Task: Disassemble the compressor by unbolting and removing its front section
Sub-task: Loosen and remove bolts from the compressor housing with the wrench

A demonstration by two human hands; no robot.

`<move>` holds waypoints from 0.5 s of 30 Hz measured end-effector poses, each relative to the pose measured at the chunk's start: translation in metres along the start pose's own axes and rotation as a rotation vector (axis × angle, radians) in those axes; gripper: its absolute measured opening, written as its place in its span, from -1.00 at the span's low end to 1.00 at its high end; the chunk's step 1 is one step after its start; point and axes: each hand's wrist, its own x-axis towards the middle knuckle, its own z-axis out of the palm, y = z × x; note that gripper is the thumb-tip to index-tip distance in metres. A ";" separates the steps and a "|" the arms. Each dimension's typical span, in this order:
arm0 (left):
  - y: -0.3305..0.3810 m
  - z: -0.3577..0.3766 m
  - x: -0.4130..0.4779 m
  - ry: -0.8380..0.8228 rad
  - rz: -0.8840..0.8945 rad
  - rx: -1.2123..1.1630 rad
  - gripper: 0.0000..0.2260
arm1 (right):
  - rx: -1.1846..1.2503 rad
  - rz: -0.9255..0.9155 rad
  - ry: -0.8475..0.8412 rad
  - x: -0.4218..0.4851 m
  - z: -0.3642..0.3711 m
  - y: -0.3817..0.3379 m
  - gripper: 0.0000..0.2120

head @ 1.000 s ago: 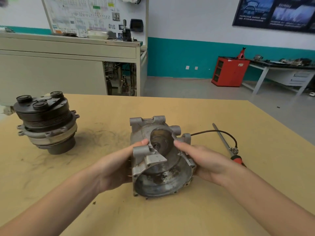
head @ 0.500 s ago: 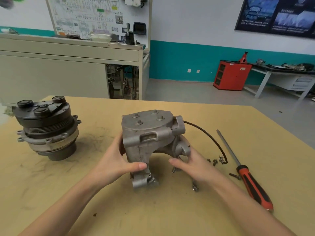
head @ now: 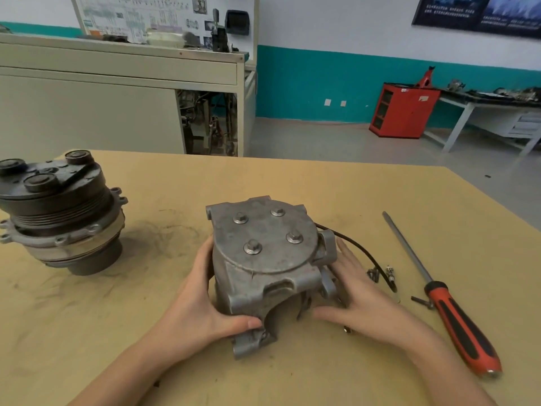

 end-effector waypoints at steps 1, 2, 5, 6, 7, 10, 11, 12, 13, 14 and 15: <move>0.000 0.000 0.000 -0.001 -0.017 0.006 0.07 | 0.013 0.025 -0.022 -0.005 -0.007 0.002 -0.21; -0.001 -0.001 -0.001 -0.001 -0.034 0.013 0.10 | 0.022 0.043 -0.014 -0.009 -0.014 0.005 -0.29; 0.000 -0.003 -0.001 0.001 -0.058 0.039 0.13 | 0.031 0.132 0.184 -0.014 -0.027 0.012 -0.50; 0.001 -0.003 -0.001 0.002 -0.059 0.040 0.12 | -0.027 0.179 0.248 -0.013 -0.028 0.014 -0.61; 0.002 -0.003 -0.001 0.004 -0.060 0.040 0.11 | -0.127 0.228 0.283 -0.011 -0.027 0.014 -0.71; 0.005 -0.003 -0.002 0.010 -0.066 0.052 0.03 | -0.376 0.299 0.264 -0.007 -0.015 0.007 -0.82; 0.006 -0.003 -0.002 0.012 -0.070 0.053 0.02 | -0.414 0.309 0.250 -0.007 -0.010 0.002 -0.77; 0.007 -0.003 -0.003 0.014 -0.076 0.053 0.01 | -0.449 0.312 0.243 -0.006 -0.006 -0.001 -0.74; 0.008 -0.003 -0.003 0.016 -0.081 0.053 0.01 | -0.483 0.311 0.231 -0.005 0.000 -0.004 -0.73; 0.009 -0.004 -0.003 0.019 -0.086 0.056 0.00 | -0.507 0.312 0.217 -0.003 0.005 -0.005 -0.74; 0.010 -0.003 -0.003 0.021 -0.089 0.061 -0.01 | -0.522 0.316 0.207 -0.002 0.009 -0.007 -0.75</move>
